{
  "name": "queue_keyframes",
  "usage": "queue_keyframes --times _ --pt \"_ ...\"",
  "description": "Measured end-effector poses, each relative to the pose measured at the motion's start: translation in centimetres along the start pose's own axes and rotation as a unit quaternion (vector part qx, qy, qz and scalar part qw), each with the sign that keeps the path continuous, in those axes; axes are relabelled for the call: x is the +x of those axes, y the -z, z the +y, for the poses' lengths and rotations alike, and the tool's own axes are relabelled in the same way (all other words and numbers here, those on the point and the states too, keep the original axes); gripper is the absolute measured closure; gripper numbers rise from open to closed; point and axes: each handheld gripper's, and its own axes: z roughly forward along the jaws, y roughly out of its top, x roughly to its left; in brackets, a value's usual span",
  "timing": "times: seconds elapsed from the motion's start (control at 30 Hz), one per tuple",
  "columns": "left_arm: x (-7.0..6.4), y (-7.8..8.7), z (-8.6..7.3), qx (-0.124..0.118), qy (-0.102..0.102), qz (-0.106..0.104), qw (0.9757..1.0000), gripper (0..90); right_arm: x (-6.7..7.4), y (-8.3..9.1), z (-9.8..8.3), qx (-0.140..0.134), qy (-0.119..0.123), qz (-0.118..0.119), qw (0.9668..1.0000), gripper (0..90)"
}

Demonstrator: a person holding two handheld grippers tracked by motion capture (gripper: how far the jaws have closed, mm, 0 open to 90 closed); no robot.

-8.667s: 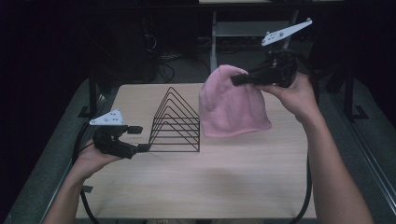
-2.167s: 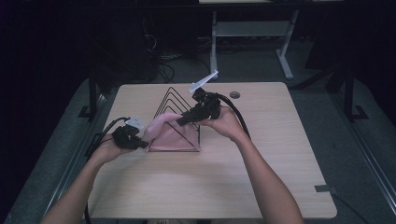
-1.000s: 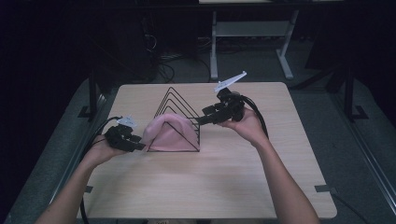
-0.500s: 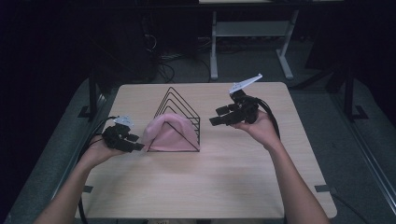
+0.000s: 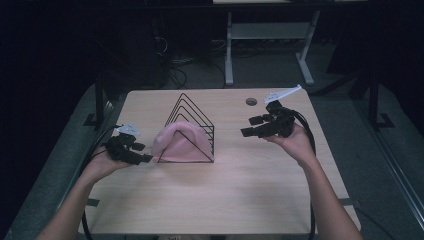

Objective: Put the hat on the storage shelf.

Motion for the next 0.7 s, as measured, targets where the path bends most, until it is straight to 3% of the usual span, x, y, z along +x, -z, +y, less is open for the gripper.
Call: queue_keyframes --times 0.7 --pt "-0.9 0.4 -0.8 -0.025 0.012 0.012 0.9995 31.2 -1.4 3.5 -6.5 -0.011 -0.049 -0.032 0.9982 27.2"
